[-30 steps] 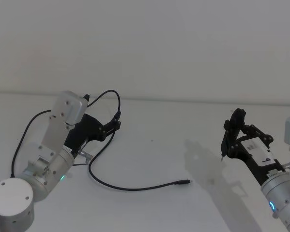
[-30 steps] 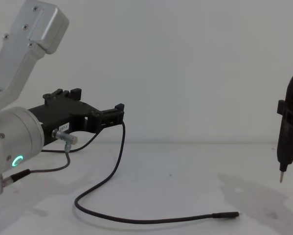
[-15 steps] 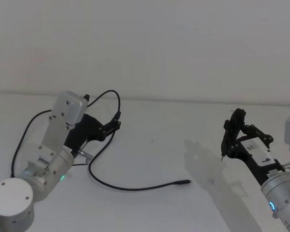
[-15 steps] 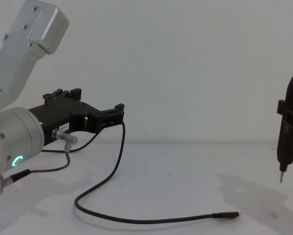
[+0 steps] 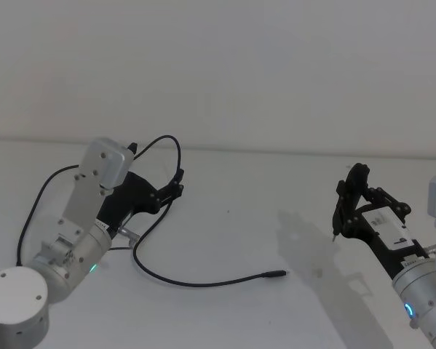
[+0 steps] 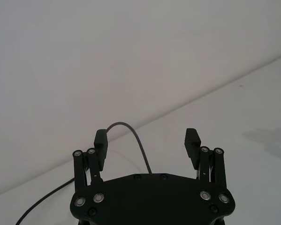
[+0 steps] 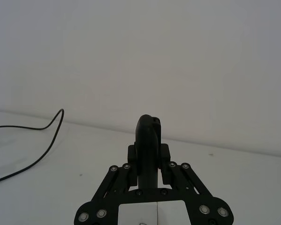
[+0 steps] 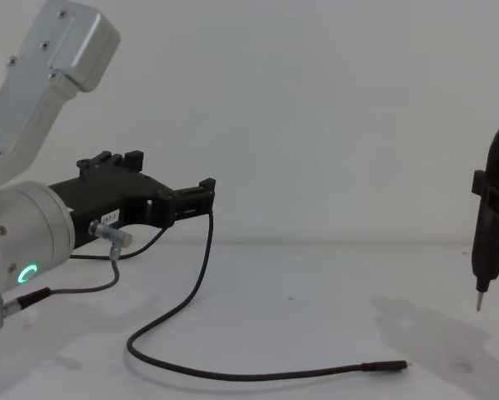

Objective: Pick up the data cable with the one hand.

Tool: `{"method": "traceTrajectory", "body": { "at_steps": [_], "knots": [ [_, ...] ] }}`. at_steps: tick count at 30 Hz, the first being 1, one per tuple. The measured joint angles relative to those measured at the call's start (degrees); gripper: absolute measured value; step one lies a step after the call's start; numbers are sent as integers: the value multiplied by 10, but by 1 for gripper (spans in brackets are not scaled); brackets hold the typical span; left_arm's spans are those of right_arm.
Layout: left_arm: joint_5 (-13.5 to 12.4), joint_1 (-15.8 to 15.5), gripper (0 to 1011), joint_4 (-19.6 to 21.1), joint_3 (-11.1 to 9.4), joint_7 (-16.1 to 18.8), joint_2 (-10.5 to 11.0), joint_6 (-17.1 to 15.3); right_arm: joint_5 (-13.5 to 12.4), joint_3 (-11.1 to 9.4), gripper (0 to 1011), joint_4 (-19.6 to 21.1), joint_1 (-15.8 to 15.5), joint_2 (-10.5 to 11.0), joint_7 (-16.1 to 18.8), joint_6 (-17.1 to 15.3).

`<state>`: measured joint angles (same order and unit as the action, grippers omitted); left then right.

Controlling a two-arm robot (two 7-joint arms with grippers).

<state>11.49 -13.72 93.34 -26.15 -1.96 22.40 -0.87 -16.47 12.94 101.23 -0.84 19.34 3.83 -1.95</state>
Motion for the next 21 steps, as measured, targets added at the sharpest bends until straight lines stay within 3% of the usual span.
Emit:
{"method": "traceTrajectory", "body": {
  "at_steps": [14, 21],
  "knots": [
    [6, -11, 1001, 17, -9, -83, 45, -2, 0, 0, 268, 0, 0, 0, 0, 0],
    [10, -24, 1001, 30, -16, -150, 82, -10, 0, 0, 268, 0, 0, 0, 0, 0]
  ]
}}
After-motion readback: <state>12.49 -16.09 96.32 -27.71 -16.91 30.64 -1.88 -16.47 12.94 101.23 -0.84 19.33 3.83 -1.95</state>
